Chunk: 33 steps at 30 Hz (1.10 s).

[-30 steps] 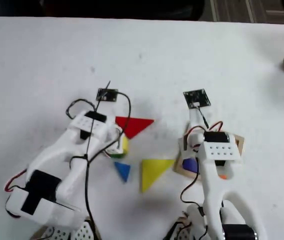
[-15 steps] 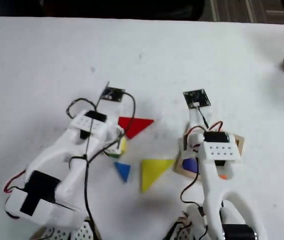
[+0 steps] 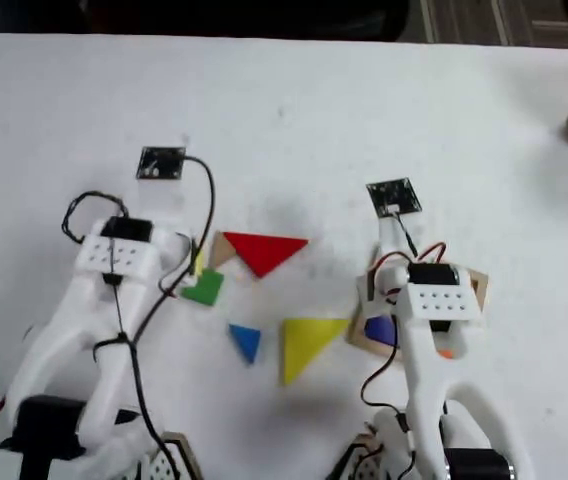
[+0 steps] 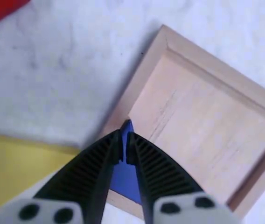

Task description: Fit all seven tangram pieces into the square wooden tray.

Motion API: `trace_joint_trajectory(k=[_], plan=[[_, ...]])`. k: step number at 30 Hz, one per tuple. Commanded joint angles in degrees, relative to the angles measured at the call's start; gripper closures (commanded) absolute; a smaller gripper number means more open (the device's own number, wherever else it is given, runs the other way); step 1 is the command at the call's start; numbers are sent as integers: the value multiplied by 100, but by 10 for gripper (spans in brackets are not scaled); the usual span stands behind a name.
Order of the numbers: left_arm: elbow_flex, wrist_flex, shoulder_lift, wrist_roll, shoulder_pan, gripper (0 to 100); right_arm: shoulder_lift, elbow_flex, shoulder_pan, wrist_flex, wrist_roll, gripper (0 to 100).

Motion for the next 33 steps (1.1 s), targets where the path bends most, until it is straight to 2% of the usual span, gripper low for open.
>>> trace_joint_trajectory(k=[1,4,8,12,16,20,33], plan=[[-237,18,-233,35,92,748,-145,-44,57,-84,0,981],[-387,-193,-224,484,426,666,-145,-44,57,-84,0,981],[-527,-501,13,422,716,662,-136,-44,92,-75,0,981],[-1081,-484,1033,325,681,662,-136,-44,92,-75,0,981],[-1758,-264,2018,-79,585,702,-154,-44,75,-66,-18,981],[-2154,-220,2527,-185,549,767,-163,-44,57,-66,-44,981],[-2813,-220,3301,-273,532,773,-171,-44,57,-66,-44,981]])
